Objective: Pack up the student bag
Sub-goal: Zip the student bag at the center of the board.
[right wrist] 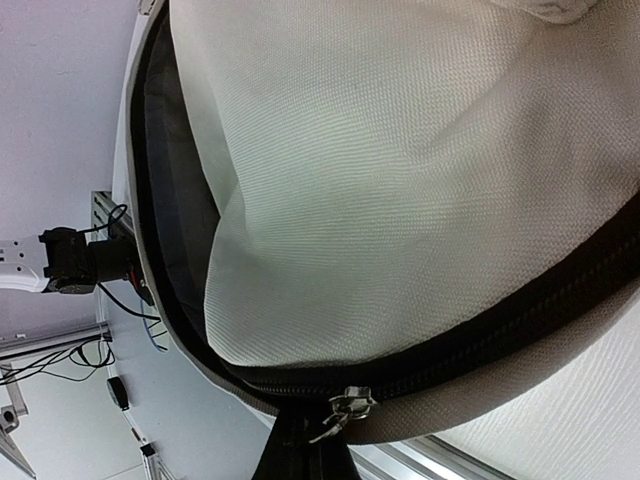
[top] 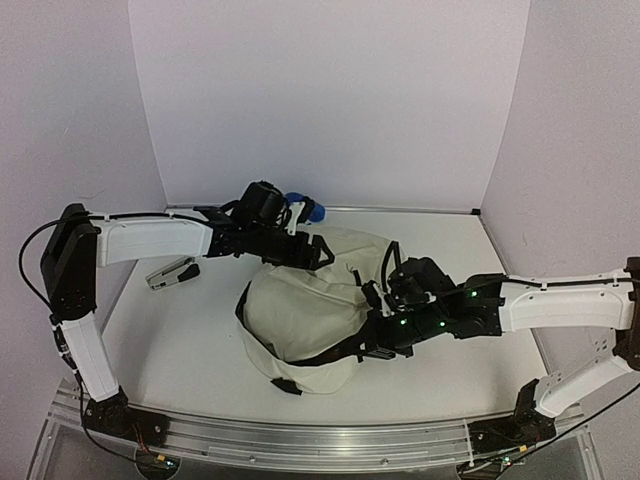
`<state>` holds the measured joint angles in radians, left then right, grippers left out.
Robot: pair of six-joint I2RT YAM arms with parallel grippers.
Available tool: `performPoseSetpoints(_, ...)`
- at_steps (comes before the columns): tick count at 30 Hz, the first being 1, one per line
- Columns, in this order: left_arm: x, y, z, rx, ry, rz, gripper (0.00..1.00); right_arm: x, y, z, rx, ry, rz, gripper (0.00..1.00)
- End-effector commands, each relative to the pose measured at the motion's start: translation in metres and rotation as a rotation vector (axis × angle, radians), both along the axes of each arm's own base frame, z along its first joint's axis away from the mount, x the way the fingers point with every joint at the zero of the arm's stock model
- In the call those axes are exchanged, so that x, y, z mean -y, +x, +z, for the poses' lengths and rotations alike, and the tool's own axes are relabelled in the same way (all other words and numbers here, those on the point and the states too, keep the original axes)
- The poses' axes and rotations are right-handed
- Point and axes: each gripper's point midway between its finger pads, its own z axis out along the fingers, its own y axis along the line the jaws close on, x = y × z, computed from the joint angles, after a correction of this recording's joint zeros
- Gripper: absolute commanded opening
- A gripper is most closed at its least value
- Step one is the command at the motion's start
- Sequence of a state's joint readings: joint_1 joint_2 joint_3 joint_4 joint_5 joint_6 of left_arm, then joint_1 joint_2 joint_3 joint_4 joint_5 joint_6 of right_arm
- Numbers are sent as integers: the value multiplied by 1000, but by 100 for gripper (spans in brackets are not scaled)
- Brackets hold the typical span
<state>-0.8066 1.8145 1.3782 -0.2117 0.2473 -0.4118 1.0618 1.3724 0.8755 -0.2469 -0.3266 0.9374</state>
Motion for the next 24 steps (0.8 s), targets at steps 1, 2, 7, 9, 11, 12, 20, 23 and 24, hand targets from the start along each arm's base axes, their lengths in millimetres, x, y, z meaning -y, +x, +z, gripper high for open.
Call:
performPoseSetpoints(1,11,-51,8,-98,-110,-180,78,-23,7,39,82,114,48,0)
performPoseSetpoints(2,15,-57,10,-104,-140,-204,77,-25,4,40,77,121,67,0)
performPoseSetpoints(7,36,-84,5,-186,-246,-307,73,-39,-14,49,56,165,182,0)
performPoseSetpoints(9,43,-84,-9,-221,-249,-309,72,-47,-21,59,81,185,216,0)
performPoseSetpoints(11,44,-80,-29,-261,-217,-275,70,-52,-24,66,99,197,229,0)
performPoseSetpoints(12,44,-76,-38,-271,-199,-258,69,-53,-26,68,103,201,236,0)
performPoseSetpoints(20,49,-69,-73,-317,-163,-216,69,-76,-41,65,100,194,289,0)
performPoseSetpoints(23,49,-67,-75,-318,-173,-207,69,-90,-42,65,120,190,302,2)
performPoseSetpoints(24,49,-66,-74,-315,-173,-204,69,-95,-42,65,129,189,304,3)
